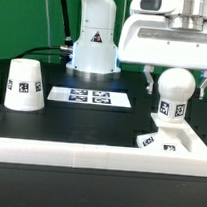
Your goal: Assemble lamp
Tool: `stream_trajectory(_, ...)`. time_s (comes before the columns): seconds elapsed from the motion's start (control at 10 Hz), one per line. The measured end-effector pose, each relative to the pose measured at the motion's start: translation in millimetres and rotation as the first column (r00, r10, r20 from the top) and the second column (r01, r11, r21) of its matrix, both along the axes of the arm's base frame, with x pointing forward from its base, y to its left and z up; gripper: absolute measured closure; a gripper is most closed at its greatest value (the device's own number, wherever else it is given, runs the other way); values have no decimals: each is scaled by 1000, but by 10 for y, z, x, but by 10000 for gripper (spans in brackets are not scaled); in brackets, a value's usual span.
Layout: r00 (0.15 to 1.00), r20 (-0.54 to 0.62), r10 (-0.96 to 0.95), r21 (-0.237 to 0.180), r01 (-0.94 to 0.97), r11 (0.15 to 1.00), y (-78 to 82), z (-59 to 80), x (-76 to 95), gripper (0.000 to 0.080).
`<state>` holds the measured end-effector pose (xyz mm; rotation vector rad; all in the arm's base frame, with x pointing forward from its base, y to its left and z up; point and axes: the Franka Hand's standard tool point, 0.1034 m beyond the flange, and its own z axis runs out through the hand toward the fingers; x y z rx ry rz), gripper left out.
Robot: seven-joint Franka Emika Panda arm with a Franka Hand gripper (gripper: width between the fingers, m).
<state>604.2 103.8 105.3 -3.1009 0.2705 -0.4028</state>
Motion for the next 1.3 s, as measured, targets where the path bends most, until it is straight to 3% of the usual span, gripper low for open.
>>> stream_trajectory(0.2,982,-22,-187,49,187,981,10,-4,-26,223)
stream_trajectory(0.5,868,-103,-485,133,495,858,-25,-7,-36,223)
stream_trajectory(0.9,746,-144,-650,170,666,727,-8,-9,-33,223)
stream_trajectory(1.0,728,-153,-668,177,685,706,5,-12,-37,170)
stream_trajectory(1.3,856,-88,-510,172,517,838,-12,-4,-12,104)
